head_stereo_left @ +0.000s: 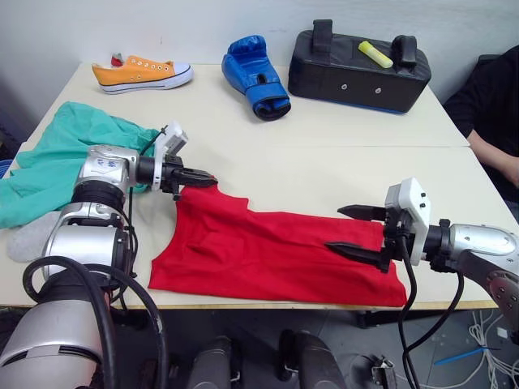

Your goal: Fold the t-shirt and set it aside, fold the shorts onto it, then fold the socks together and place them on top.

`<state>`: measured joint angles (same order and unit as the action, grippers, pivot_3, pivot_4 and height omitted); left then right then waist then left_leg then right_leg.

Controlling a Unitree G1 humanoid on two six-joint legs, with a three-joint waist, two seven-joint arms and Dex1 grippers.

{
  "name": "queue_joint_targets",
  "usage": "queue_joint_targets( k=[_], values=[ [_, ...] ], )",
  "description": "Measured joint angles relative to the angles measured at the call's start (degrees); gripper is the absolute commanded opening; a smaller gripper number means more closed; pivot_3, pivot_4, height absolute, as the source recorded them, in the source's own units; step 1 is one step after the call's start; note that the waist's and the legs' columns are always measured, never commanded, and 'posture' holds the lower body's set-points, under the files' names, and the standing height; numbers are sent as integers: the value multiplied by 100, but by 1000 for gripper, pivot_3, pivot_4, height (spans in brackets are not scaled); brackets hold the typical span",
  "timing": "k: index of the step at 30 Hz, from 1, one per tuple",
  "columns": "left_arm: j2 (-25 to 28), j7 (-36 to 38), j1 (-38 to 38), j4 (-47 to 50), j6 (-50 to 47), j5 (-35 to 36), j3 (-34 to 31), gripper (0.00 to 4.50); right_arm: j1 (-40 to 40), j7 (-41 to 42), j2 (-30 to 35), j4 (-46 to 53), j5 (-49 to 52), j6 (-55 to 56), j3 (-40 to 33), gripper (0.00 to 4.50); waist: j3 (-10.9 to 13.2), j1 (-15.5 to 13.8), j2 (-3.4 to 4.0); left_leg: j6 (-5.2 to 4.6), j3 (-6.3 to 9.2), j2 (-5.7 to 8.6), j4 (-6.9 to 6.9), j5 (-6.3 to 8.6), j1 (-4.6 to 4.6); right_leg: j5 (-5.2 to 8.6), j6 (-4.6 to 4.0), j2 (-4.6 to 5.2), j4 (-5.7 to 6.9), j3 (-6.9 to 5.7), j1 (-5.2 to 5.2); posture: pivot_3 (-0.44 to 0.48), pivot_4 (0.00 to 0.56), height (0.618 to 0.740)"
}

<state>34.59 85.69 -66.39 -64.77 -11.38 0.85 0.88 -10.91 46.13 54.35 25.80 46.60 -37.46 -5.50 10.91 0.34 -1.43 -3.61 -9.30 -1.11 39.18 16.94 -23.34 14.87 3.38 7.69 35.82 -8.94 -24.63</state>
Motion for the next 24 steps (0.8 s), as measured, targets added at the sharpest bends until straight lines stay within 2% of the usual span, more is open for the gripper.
queue_joint_targets(
  k=[5, 8, 12, 15, 19, 22, 24],
  values=[
    [279, 37, 1176, 1372, 474, 391, -96, 30, -71, 127, -73, -57, -151, -27, 53, 4500, 0, -12, 0, -1, 4, 0, 0, 0, 0, 0, 0, 6, 2, 1, 1, 0, 150, 740],
    [411, 14, 2090, 2515, 1329, 510, -101, 30, -182, 230, -98, -173, -260, -30, 79, 4500, 1, -15, 1, 0, 7, 1, 0, 1, 3, 0, 0, 10, -4, 1, 6, 0, 150, 740],
    [39, -876, 2619, 3015, 2801, 513, -262, 30, -430, 337, -238, -389, -391, -35, 137, 4500, 1, -86, 1, 9, 20, 8, 0, 4, 2, -7, -1, 24, -5, -6, 10, 0, 150, 740],
    [-131, -1818, 2519, 2858, 4013, 201, -267, 30, -576, 421, -337, -451, -445, -41, 288, 4500, 1, -107, 1, 9, 20, 12, 0, 6, 2, -10, 1, 29, -6, -8, 12, 0, 150, 740],
    [-110, -2932, 1919, 1930, 5534, -407, -206, 30, -667, 519, -404, -652, -608, -43, 314, 4500, 1, -134, 1, -2, 17, 15, -6, 4, 1, -12, 4, 29, -11, -12, 11, 0, 150, 740],
    [-80, -3335, 1636, 1379, 6376, -660, -121, 30, -723, 566, -490, -734, -667, -43, 333, 4500, 1, -133, 1, -12, 15, 15, -8, 3, 0, -12, 5, 28, -16, -15, 10, 0, 150, 740],
    [-66, -3327, 1569, 1205, 6835, -670, 13, 30, -729, 582, -515, -766, -753, -43, 334, 4500, 1, -117, 1, -14, 13, 15, -8, 5, -1, -12, 5, 28, -18, -15, 10, 0, 150, 740]
  ],
)
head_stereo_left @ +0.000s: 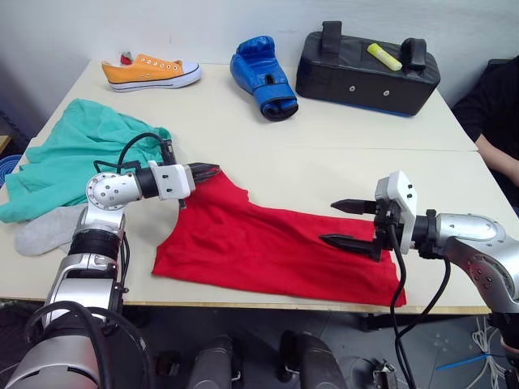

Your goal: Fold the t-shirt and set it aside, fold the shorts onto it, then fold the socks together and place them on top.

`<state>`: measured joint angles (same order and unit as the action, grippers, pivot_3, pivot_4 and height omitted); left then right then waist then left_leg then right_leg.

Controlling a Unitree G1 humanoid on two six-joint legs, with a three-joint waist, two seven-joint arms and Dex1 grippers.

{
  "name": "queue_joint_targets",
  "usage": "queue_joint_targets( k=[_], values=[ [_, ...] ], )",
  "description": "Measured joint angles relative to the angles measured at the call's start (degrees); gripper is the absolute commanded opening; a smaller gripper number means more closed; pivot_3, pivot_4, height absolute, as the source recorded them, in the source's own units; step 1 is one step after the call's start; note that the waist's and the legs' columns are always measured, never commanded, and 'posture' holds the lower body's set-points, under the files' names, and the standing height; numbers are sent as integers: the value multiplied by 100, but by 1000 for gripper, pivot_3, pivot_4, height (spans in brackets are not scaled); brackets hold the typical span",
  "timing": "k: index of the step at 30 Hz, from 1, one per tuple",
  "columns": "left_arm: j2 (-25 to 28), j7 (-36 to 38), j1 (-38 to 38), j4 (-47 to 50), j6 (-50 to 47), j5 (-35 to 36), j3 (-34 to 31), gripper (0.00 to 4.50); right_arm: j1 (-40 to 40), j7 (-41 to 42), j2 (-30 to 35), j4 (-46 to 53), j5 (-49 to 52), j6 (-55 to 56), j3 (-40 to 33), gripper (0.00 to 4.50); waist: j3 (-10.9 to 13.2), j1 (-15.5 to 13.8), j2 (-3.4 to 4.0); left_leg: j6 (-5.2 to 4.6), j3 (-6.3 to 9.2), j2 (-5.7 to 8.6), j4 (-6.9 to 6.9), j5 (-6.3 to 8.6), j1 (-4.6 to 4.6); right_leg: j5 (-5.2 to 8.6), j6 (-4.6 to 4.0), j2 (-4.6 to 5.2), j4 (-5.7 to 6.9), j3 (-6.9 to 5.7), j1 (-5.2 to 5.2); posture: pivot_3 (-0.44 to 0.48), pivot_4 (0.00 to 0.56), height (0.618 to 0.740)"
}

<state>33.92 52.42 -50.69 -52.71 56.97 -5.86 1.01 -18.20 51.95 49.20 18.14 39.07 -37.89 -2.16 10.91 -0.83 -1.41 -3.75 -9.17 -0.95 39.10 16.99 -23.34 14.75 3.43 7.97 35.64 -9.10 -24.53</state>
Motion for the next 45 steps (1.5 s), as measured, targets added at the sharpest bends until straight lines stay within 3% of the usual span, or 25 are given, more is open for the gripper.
queue_joint_targets(
  k=[3, 7, 13, 20, 25, 34, 37, 45],
  values=[
    [28, 389, 91, 62, 17, 264, 125, 30, 8, 20, -5, -7, -74, 0, 0, 4500, 0, 28, 0, 0, 0, 0, 0, 0, 0, 0, 0, -1, -1, -1, 0, 0, 150, 740],
    [44, 959, 570, 248, -1494, 869, 123, 30, 169, 25, -11, -7, -100, 1, -1, 4500, 0, 93, 1, -3, 1, -2, 0, -3, 0, 0, 0, -7, 2, -2, 1, 0, 150, 740],
    [81, 1410, 618, 601, -4573, 1467, -2, 1704, 307, 154, -19, 108, -332, 50, 0, 4500, 0, 87, 1, -5, 3, -2, 0, -5, -1, 1, 2, -16, 3, -1, 3, 0, 150, 740],
    [383, 1947, 286, 708, -7030, 1778, -50, 3994, 312, 232, -19, 158, -471, 49, 0, 4500, 0, 84, 0, 1, 5, -6, 0, -6, -3, 1, 1, -21, 2, -1, 1, 0, 150, 740],
    [483, 1970, -348, 497, -7514, 1779, -130, 3994, 316, 216, -20, 204, -466, 23, -2, 4500, 0, 83, 1, 9, 6, -5, 0, -2, -2, 2, 1, -19, -2, 2, 2, 0, 150, 740],
    [265, 2088, -483, 188, -7230, 1442, 136, 3994, 382, 44, -92, 251, -427, -43, -66, 4500, 0, 92, 1, 12, 5, -7, -1, -1, -4, 3, -2, -20, -1, 2, -2, 0, 150, 740],
    [267, 2087, -504, 0, -7130, 1350, 151, 3356, 416, -4, -93, 295, -382, -91, -84, 4500, 0, 93, 1, 13, 5, -8, -1, 0, -4, 3, -2, -20, -2, 2, -3, 0, 150, 740],
    [376, 2610, -479, -5, -6835, 1246, 212, 775, 416, -31, -93, 317, -371, -92, -106, 4500, 1, 88, 1, 17, 6, -9, -1, 2, -5, 4, -3, -17, -5, 3, -4, 0, 150, 740]
  ],
)
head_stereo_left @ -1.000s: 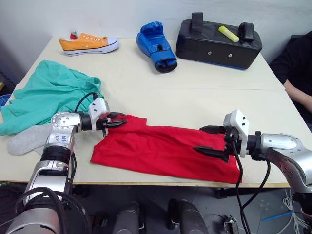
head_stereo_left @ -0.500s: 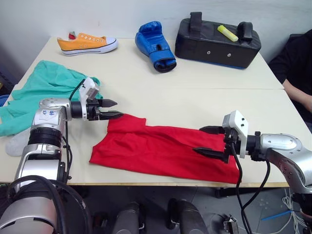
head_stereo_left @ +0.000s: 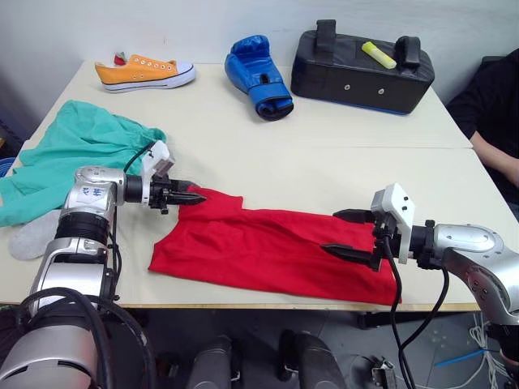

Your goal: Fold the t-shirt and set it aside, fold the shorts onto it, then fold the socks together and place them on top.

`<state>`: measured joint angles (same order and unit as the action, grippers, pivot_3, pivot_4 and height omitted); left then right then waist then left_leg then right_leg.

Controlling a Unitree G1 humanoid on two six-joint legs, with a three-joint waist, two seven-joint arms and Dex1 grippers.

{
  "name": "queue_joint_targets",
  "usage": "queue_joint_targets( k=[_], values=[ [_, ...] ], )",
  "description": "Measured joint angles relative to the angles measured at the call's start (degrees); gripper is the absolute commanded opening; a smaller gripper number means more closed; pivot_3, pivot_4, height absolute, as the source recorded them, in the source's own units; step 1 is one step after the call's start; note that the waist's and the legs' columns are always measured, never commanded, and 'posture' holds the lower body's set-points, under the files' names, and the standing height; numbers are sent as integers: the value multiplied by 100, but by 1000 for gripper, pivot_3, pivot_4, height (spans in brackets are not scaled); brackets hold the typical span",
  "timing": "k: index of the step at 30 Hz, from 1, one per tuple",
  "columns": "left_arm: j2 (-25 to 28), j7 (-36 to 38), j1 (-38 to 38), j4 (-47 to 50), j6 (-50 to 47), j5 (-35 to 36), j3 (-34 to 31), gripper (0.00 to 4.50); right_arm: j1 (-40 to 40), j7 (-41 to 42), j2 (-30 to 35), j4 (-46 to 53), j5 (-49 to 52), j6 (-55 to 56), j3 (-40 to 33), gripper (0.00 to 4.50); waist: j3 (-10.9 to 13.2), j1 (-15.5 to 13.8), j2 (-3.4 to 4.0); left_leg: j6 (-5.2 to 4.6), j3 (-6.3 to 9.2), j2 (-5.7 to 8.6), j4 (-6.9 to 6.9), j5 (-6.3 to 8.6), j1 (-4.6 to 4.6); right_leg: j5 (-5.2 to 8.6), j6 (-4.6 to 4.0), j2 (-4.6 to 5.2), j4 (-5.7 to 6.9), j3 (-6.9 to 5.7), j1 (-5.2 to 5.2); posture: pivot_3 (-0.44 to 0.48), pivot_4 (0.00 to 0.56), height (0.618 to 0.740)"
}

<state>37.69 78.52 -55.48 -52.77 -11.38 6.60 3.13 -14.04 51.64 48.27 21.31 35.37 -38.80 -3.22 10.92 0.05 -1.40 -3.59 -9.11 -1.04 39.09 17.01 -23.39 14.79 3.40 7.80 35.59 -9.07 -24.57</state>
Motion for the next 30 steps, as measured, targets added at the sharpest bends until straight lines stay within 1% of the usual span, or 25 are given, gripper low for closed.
queue_joint_targets(
  k=[2, 3, 5, 7, 8, 9, 11, 14, 17, 20, 23, 25, 27, 28, 29, 30],
  values=[
    [-1, 188, 0, 29, 30, 82, -59, 115, -4, 5, 0, 0, -1, 0, 0, 4500, 0, 0, 0, 2, 0, 0, 0, 1, 0, 0, 0, 1, 0, 0, 0, 0, 150, 740],
    [-2, 301, 8, 76, 80, 159, -124, 17, -5, 9, 0, -1, -4, 0, 0, 4500, 0, 1, 0, 2, 1, 0, 0, 1, -1, 0, 0, 2, -1, 0, -1, 0, 150, 740],
    [0, 496, 90, 348, 242, 310, -245, 17, -12, 17, 0, -3, -11, 1, 1, 4500, 0, 1, 0, 1, 3, 0, 0, 1, -2, 0, 0, 3, -2, 0, 0, 0, 150, 740],
    [66, 746, 447, 992, 760, 402, -255, 17, -31, 48, 6, -9, -20, 4, 10, 4500, 1, 4, 2, 2, 2, 0, -4, 1, 1, 0, 0, 5, -4, 2, 2, 0, 150, 740],
    [137, 748, 781, 1402, 1238, 409, -240, 17, -24, 75, 14, -8, -23, 7, 5, 4500, 3, 21, 5, 3, 1, 0, -9, 2, 2, 0, -1, 6, -8, 4, 1, 0, 150, 740],
    [158, 749, 965, 1577, 1536, 400, -218, 17, -14, 90, 34, -18, -32, 5, 5, 4500, 3, 26, 6, 3, 1, 0, -9, 1, 3, 0, -1, 6, -7, 5, 1, 0, 150, 740],
    [294, 753, 1674, 2242, 2820, 395, -160, 17, -2, 139, 52, -37, -65, 7, -3, 4500, 6, 52, 11, 5, 0, -1, -15, 1, 7, 2, -5, 6, -7, 5, 1, 0, 150, 740],
    [569, 756, 2460, 2945, 4180, 454, -27, 17, -15, 203, 59, -72, -93, 9, -7, 4500, 11, 36, 20, 31, 0, -2, -18, 13, 9, 3, -6, 7, -7, 3, 1, 0, 150, 740],
    [896, 755, 2907, 2894, 5334, 497, 84, 17, -34, 259, 64, -159, -142, 12, -4, 4500, 19, 17, 32, 31, 1, -2, -18, 13, 10, 2, -9, 9, -7, 3, 1, 0, 150, 740],
    [1125, 751, 2868, 2316, 6144, 423, 221, 17, -129, 317, 64, -221, -181, 46, 40, 4500, 24, -24, 42, 21, 2, 0, -18, 17, 9, 2, -9, 14, -8, 0, 2, 0, 150, 740],
    [1157, 747, 2736, 1919, 6233, 415, 307, 17, -144, 363, 62, -313, -235, 109, 59, 4500, 25, -24, 42, 13, 1, 1, -18, 21, 6, 0, -6, 14, -15, -2, 1, 0, 150, 740],
    [1156, 742, 2618, 1854, 5804, 465, 364, 17, -161, 387, 35, -357, -268, 116, 67, 4500, 25, -12, 44, 4, 0, 3, -18, 18, 2, -2, -2, 14, -18, -3, 1, 0, 150, 740],
    [1159, 740, 2559, 1971, 5114, 576, 367, 17, -213, 391, 18, -356, -267, 116, 71, 4500, 27, 1, 46, -14, 0, 4, -17, 7, -1, -2, -1, 12, -18, -4, 0, 0, 150, 740],
    [1168, 738, 2557, 2179, 4517, 707, 367, 423, -256, 391, 16, -356, -266, 115, 71, 4500, 27, 1, 46, -16, 0, 4, -17, 6, -2, -2, -1, 11, -18, -5, 0, 0, 150, 740],
    [1188, 737, 2557, 2383, 4014, 812, 366, 652, -289, 390, 9, -355, -264, 115, 70, 4500, 27, 4, 46, -17, 0, 4, -17, 6, -2, -2, 0, 10, -17, -5, 1, 0, 150, 740],
    [1257, 740, 2562, 2654, 3298, 971, 370, 906, -307, 387, -7, -352, -261, 112, 70, 4500, 27, 4, 46, -17, 0, 2, -16, 6, -2, -1, 1, 6, -16, -5, 1, 0, 150, 740]
  ],
)
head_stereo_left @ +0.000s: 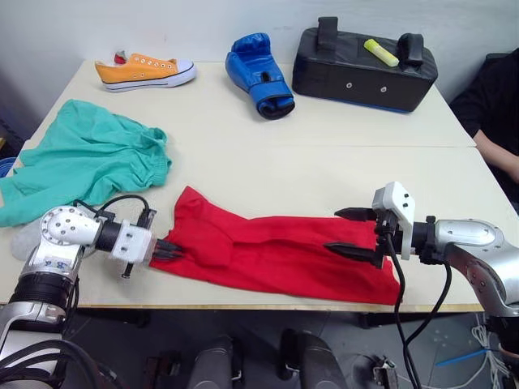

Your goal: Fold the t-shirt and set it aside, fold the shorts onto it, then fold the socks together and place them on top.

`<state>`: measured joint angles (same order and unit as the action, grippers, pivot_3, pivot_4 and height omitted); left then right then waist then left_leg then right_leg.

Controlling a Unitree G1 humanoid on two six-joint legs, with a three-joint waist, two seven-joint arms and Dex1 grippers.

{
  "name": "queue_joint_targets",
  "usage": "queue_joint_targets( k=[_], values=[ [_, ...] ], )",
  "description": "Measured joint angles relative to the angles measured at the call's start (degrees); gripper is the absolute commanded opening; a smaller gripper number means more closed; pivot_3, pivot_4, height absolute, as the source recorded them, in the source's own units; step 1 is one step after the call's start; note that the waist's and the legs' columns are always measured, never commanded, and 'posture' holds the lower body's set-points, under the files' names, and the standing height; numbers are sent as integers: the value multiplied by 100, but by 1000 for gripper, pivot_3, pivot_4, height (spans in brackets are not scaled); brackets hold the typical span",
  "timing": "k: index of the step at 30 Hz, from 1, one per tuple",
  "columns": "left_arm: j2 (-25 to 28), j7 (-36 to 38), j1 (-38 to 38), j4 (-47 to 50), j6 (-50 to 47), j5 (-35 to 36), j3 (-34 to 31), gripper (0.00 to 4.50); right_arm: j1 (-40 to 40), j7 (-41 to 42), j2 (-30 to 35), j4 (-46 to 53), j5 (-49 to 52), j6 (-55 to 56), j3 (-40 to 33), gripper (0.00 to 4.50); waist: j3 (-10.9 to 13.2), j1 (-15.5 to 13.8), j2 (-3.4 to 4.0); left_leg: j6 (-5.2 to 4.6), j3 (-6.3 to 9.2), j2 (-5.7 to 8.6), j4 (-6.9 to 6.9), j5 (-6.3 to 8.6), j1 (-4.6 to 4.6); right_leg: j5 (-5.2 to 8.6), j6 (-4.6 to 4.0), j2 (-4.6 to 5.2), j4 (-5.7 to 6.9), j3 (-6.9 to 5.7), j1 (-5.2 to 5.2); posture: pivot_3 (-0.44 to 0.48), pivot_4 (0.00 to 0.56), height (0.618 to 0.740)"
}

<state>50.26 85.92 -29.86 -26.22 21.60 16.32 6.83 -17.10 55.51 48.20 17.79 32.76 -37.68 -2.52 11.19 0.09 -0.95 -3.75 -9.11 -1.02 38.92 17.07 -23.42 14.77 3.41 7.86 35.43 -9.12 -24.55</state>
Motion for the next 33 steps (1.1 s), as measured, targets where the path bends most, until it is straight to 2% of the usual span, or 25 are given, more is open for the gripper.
queue_joint_targets(
  k=[2, 3, 5, 7, 9, 11, 14, 17, 21, 25, 30, 33],
  values=[
    [356, 5, 22, 660, -1750, 397, 7, 1500, -2, -20, -45, 11, 11, -9, -1, 4500, 3, 20, 0, 1, -1, -5, 0, -1, 0, 1, 1, -10, 1, 2, -1, 0, 150, 740],
    [559, 7, 14, 925, -2502, 586, 1, 1500, -1, -41, -47, 13, 12, -17, -2, 4500, 6, 28, 3, 2, -1, -6, 0, -1, 1, 2, 2, -14, 1, 4, 0, 0, 150, 740],
    [839, 10, -91, 1270, -3839, 977, 7, 1525, 2, -125, -83, 29, 15, -56, -22, 4137, 10, 18, 11, 7, 0, -7, 0, -3, 3, 6, 3, -18, 7, 6, 0, 0, 150, 740],
    [877, 7, -414, 1304, -4937, 1327, -6, 1132, 10, -249, -153, 50, 5, -111, -23, 3672, 13, 1, 14, 16, 2, -8, 0, -7, 4, 9, 2, -21, 12, 6, 0, 0, 150, 740],
    [573, -108, -998, 1083, -5942, 1641, -153, 613, -1, -474, -271, 60, -110, -116, 3, 2950, 15, -65, 15, 25, 14, -4, 3, -12, 1, 9, 2, -22, 13, 4, 1, 0, 150, 740],
    [212, -422, -1433, 782, -6388, 1725, -315, 5, -35, -732, -421, 41, -313, -114, 136, 2272, 15, -84, 16, 26, 11, -3, 4, -12, 3, 8, 3, -20, 15, 7, 3, 0, 150, 740],
    [-223, -825, -1563, 482, -6361, 1433, -277, 0, -80, -1062, -652, -113, -705, -103, 469, 1262, 15, -60, 16, 21, 5, -1, 4, -16, 3, 9, 3, -21, 21, 8, 0, 0, 150, 740],
    [-726, -1159, -1548, 206, -5949, 775, 237, 0, -104, -1279, -773, -413, -1199, 21, 857, 120, 15, -8, 16, 21, -5, -1, 3, -17, -1, 10, 2, -28, 31, 6, -2, 0, 150, 740],
    [-1382, -1842, -1650, -728, -5222, -33, 584, 0, -255, -1538, -804, -765, -1837, 413, 1136, 54, 16, 20, 13, 20, -14, -3, 8, -17, 3, 9, 3, -27, 21, 12, -3, 0, 150, 740],
    [-1563, -2394, -2176, -1601, -4559, -540, 589, 0, -262, -1806, -633, -1092, -2300, 719, 1087, 54, 8, -11, 2, 51, 0, -5, 7, -7, 17, 6, -2, -16, 23, 9, 9, 0, 150, 740],
    [-1617, -3234, -2549, -2697, -4011, -737, 94, 0, 69, -1833, -231, -1159, -2456, 745, 618, 54, -3, -3, 1, 52, 8, -6, 4, -6, 21, 5, -3, -7, 24, 7, 10, 0, 150, 740],
    [-1578, -3163, -2557, -2844, -4180, -529, -363, 0, 292, -1673, -256, -978, -2093, 476, 201, 54, 2, 24, -1, 34, 4, -11, 0, -21, 11, 8, -7, -14, 29, 4, -3, 0, 150, 740]
  ],
)
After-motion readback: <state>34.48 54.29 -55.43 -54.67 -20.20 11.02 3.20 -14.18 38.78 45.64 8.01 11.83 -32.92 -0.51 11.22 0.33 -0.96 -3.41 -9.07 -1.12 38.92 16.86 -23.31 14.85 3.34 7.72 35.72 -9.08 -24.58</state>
